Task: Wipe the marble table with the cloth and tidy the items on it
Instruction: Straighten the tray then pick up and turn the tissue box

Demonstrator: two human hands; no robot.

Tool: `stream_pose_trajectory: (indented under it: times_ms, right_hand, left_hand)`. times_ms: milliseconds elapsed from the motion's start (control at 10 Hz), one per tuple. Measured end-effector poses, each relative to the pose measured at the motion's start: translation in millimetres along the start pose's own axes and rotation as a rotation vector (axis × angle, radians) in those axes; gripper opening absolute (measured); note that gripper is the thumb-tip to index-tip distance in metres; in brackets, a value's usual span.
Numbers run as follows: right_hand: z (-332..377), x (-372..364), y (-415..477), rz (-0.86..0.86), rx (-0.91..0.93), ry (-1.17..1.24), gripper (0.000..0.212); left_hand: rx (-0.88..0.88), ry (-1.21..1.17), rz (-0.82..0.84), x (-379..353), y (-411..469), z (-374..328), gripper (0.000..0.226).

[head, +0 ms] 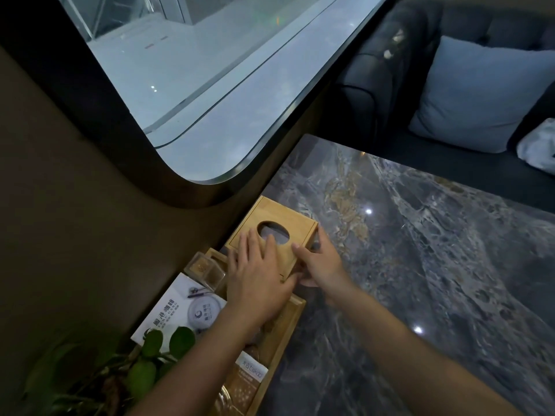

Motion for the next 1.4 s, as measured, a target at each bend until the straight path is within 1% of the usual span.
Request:
stream_pose_trajectory:
  times_ms: [100,200,300,500,600,700,1000,1100,1200,1300,1400]
  right_hand:
    - [5.1,-2.3,-1.6,-0.026,0.068,-0.115,0.075]
    - [6.8,-8.4,2.1,-0.020,0.088,-0.151,0.077]
    - [7.5,-17.2,8.2,0.000,0.091,-0.147,0.077]
    - [16.4,-35.0,11.8,0.014,0.148,-0.165,0.076]
    - [15.6,-41.8,15.1,0.002,0.170,-0.203,0.075]
    - [17.3,-42.5,12.9,-0.009,0.188,-0.219,0.075]
    - [19.8,-40.0,11.5,0.023,0.206,-0.206,0.078]
    - [22.0,-37.2,9.2,0.028,0.203,-0.260,0.078]
    - [33.0,-26.3,3.0,-0.015,0.212,-0.410,0.077]
    - [52.4,-11.7,-6.8,-0.076,0.280,-0.575,0.075]
    - [82.8,10.9,-21.7,-0.163,0.387,-0.664,0.071]
  left_hand:
    - [-0.014,0.060,0.017,-9.7,-2.8,1.7,0.091]
    - [-0.027,0.110,0.020,-8.8,-1.4,5.2,0.089]
    - [-0.025,0.127,0.022,-5.5,2.0,9.9,0.084]
    - [0.016,0.082,0.089,0.7,14.2,21.9,0.076]
    - [0.038,0.081,0.087,2.9,18.8,28.0,0.072]
    - [0.022,0.068,0.076,1.0,18.0,30.3,0.072]
    - [0.031,0.078,0.044,1.8,18.3,30.6,0.071]
    - [0.022,0.084,0.041,5.1,17.9,30.9,0.073]
    - [0.015,0.051,0.066,12.6,17.0,30.9,0.072]
    - [-0.007,0.027,-0.005,32.1,18.3,27.2,0.068]
    - [-0.079,0.071,-0.156,61.6,17.1,7.5,0.068]
Point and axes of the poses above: each hand's wrist, its own y-axis towards the middle knuckle, its own x-axis out of the back of the hand, z = x × y, the point moved 10 cm from there along y, towards the middle knuckle, and after that the axes turned 6 degrees about y, right-handed, at the moved point
